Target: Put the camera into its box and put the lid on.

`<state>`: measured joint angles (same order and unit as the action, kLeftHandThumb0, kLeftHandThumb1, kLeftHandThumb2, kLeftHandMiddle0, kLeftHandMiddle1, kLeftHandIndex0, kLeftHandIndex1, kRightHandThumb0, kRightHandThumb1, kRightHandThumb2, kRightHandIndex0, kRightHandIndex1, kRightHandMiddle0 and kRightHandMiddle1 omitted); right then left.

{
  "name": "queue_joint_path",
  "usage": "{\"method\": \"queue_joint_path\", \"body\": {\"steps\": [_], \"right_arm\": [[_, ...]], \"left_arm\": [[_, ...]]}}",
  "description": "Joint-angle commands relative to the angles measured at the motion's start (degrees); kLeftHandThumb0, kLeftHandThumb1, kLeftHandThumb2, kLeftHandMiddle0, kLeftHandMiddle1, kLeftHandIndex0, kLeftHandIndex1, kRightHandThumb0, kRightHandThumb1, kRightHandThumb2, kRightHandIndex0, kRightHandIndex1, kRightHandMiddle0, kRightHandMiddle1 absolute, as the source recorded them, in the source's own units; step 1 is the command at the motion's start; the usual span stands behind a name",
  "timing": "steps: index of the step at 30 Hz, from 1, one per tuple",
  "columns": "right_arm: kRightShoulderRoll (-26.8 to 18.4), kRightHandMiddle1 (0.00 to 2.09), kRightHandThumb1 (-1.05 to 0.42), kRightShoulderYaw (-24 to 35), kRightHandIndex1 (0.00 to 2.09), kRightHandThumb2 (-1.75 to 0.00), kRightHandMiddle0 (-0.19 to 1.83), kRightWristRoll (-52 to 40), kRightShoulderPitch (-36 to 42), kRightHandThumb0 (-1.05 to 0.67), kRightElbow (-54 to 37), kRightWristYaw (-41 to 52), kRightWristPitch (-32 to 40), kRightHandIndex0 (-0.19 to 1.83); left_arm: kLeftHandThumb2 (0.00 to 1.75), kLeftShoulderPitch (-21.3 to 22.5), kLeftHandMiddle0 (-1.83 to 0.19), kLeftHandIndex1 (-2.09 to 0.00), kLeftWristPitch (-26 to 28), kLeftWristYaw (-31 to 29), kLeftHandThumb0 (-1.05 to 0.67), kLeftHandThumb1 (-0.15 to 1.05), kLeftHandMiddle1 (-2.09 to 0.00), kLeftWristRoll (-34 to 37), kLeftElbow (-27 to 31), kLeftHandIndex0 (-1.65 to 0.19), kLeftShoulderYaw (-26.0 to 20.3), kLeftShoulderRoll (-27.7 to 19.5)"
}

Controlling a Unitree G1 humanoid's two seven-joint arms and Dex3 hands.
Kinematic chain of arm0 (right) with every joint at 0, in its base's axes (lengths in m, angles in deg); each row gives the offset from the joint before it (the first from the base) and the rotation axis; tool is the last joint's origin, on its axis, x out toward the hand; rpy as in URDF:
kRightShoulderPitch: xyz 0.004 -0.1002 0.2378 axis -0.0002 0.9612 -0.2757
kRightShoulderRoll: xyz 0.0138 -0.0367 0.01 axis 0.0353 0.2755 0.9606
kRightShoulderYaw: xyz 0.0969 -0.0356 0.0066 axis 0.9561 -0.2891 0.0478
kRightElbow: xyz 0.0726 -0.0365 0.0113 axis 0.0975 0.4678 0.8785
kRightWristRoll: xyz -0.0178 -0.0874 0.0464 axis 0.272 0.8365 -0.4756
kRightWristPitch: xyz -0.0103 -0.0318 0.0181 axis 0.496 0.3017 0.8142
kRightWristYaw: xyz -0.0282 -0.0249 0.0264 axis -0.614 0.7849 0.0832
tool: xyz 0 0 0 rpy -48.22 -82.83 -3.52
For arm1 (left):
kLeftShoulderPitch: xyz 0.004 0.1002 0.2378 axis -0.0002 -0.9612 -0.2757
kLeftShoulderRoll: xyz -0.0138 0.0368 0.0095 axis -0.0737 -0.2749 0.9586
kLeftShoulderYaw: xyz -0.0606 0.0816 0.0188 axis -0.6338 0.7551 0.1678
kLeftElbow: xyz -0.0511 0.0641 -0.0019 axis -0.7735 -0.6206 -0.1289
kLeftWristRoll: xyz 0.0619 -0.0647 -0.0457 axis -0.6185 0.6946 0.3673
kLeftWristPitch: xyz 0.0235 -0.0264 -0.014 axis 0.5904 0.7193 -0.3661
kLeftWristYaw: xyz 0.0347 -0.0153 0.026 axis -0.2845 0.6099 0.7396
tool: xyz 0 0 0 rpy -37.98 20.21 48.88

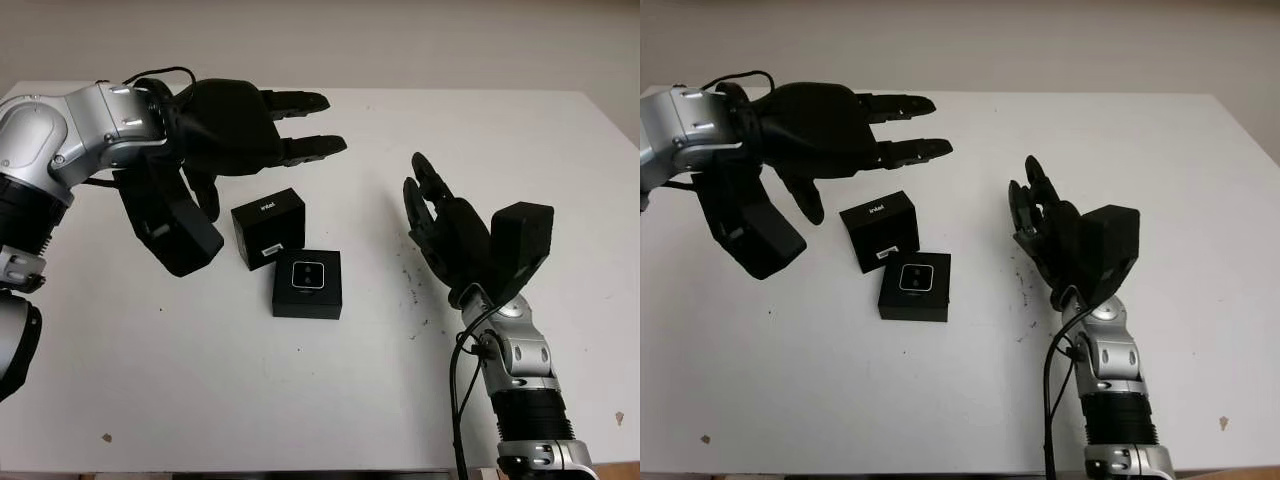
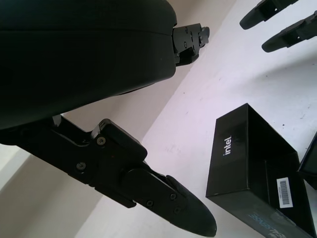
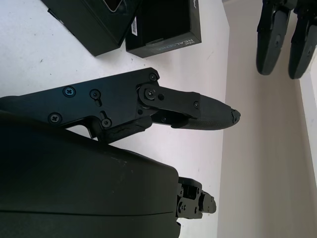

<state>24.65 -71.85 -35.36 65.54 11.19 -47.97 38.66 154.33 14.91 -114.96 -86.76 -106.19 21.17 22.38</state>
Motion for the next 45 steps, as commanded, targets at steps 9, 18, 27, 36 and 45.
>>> {"method": "queue_joint_path", "body": {"steps": [9,18,27,36,45], "right_arm": [[0.28,0.06,-1.05,0.13,0.06,-0.51,-0.03,0.15,-0.1,-0.69,0.03,-0.45,-0.33,-0.07],[0.25,0.05,-1.05,0.11,0.05,-0.52,-0.04,-0.07,-0.19,-0.69,0.32,0.2,-0.89,-0.08],[0.23,0.06,-1.05,-0.07,0.06,-0.52,-0.03,0.34,0.02,-0.69,0.57,0.2,-1.45,-0.08],[0.14,0.06,-1.05,-0.01,0.05,-0.51,-0.03,0.23,0.33,-0.69,0.17,0.43,-1.28,-0.08],[0.31,0.06,-1.05,0.09,0.05,-0.51,-0.03,0.1,0.43,-0.69,0.14,0.39,-0.98,-0.08]], "left_arm": [[0.06,1.71,0.0,0.0,-2.43,5.09,-0.71,0.78,-0.13,-6.31,0.62,0.19,2.93,-1.03],[0.05,0.89,0.08,0.0,-2.19,6.1,-0.68,0.76,-0.12,-6.16,-2.19,0.19,3.97,-0.03],[0.06,1.59,0.06,0.0,-2.93,11.57,-0.7,0.76,-0.13,-7.67,-8.65,0.19,6.13,1.03],[0.06,1.79,0.03,0.0,-2.54,13.95,-0.68,0.77,-0.14,-10.22,-10.68,0.19,8.8,1.7],[0.06,1.64,0.03,0.0,-2.56,17.96,-0.67,0.78,-0.13,-12.27,-11.46,0.19,10.79,2.19]]}}
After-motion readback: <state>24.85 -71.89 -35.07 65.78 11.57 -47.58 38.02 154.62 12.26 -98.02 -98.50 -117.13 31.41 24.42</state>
